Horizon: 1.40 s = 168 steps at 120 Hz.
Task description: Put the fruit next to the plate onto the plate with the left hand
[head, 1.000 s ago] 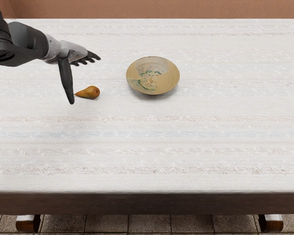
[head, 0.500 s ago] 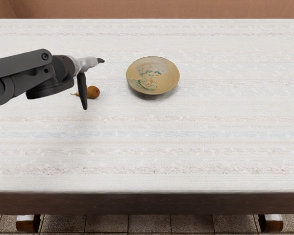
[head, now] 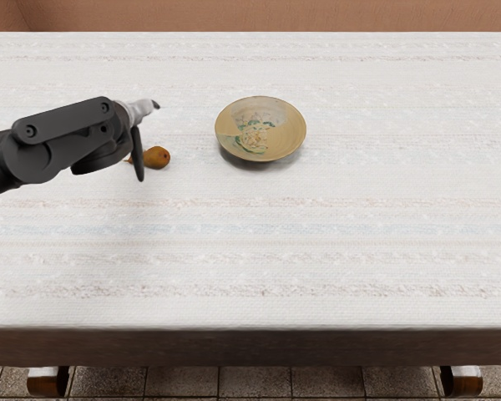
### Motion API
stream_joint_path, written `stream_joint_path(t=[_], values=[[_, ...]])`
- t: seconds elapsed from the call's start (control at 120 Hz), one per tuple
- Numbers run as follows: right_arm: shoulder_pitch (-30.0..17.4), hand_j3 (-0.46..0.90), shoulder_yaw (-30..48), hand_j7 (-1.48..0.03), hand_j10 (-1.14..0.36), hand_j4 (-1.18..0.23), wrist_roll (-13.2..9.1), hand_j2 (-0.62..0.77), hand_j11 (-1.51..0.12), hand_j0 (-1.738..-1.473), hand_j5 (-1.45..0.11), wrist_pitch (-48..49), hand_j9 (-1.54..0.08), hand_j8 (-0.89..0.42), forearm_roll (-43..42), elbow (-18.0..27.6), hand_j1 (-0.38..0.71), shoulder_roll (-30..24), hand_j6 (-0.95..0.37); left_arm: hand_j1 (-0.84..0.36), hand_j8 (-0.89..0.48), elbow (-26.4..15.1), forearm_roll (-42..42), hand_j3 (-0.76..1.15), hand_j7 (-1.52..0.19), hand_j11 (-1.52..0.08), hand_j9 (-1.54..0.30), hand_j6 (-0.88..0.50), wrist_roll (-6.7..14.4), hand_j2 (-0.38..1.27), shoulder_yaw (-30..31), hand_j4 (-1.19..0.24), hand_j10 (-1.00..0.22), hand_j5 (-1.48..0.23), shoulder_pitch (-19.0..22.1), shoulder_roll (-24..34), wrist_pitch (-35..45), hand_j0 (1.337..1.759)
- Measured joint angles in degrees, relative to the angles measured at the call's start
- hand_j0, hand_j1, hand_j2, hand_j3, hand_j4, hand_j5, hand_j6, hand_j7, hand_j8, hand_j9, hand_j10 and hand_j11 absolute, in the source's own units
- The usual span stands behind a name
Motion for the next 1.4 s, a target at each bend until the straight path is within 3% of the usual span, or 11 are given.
stream_joint_path(t=[0.525,0.683,1.4], values=[[0.0,0.0,0.0,-0.04,-0.03,-0.03,0.0,-0.01,-0.04,-1.658,-0.04,0.0,-0.04,-0.03,0.0,0.0,-0.31,0.0,-0.03,0.07,-0.24,8.0,0.0,0.0,-0.31,-0.31,-0.31,-0.24,-0.1,0.05,3.5,-0.24,-0.24,-0.31,1.2,-6.7,0.3,1.658],[0.0,0.0,0.0,-0.04,-0.03,-0.03,0.0,-0.01,-0.04,-1.658,-0.04,0.0,-0.04,-0.03,0.0,0.0,-0.31,0.0,-0.03,0.02,-0.28,11.5,0.0,0.0,-0.36,-0.36,-0.36,-0.28,-1.0,0.06,4.5,-0.28,-0.28,-0.36,1.0,-8.5,0.3,1.658],[0.0,0.0,0.0,-0.04,-0.03,-0.03,0.0,-0.01,-0.04,-1.658,-0.04,0.0,-0.04,-0.03,0.0,0.0,-0.31,0.0,-0.03,-0.11,-0.39,17.7,-0.5,0.0,-0.5,-0.5,-0.5,-0.39,-2.0,0.08,7.4,-0.39,-0.39,-0.5,1.4,-13.6,-0.1,1.658]])
